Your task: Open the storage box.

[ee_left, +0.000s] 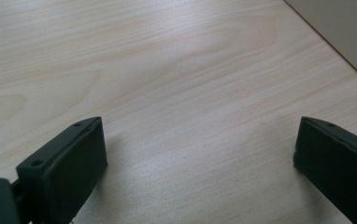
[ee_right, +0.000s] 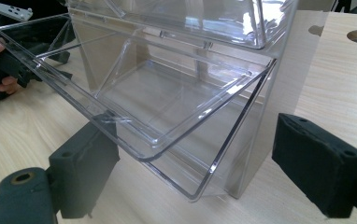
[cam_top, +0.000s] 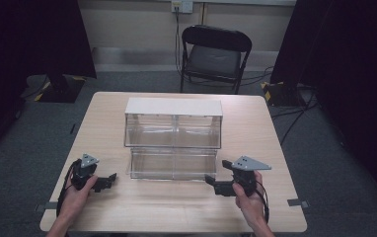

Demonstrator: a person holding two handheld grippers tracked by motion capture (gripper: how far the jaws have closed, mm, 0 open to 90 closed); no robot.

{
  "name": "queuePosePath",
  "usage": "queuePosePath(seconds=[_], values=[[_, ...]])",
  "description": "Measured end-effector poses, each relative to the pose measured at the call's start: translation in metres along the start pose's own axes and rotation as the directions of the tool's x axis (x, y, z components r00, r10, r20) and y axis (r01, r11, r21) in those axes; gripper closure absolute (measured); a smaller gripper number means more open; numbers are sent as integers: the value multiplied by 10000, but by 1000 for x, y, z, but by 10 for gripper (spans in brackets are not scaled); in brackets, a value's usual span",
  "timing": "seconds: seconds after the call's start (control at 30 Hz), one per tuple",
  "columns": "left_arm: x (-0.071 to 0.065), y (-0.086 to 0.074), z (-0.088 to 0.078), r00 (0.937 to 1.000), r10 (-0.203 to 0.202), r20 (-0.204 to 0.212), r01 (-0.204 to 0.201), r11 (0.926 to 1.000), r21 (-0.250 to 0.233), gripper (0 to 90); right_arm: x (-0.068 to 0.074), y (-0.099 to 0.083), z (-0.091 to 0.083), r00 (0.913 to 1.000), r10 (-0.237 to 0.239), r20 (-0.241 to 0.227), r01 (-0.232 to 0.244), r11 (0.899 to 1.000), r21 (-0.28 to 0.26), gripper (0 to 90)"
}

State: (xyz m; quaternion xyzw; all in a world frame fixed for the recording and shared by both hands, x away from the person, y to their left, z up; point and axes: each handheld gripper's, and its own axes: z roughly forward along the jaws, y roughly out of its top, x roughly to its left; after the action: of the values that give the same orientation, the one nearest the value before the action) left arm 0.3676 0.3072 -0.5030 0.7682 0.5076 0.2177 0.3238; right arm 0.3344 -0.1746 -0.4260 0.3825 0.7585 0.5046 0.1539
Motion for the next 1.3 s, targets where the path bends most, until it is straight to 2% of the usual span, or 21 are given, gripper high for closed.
queuePosePath(seconds=[0.43, 0.83, 1.3], values=[[0, 0, 0, 10000, -18, 1, 18, 10000, -12, 21, 1, 5, -2, 10000, 7, 15, -7, 10000, -23, 140], [0, 0, 0, 10000, -16, 1, 16, 10000, -10, 21, 3, 13, 0, 9995, -313, -65, 314, 9995, 78, 139], [0, 0, 0, 10000, -4, 3, 4, 10000, 2, 21, 3, 15, 2, 9996, -253, -90, 253, 9997, -43, 138]])
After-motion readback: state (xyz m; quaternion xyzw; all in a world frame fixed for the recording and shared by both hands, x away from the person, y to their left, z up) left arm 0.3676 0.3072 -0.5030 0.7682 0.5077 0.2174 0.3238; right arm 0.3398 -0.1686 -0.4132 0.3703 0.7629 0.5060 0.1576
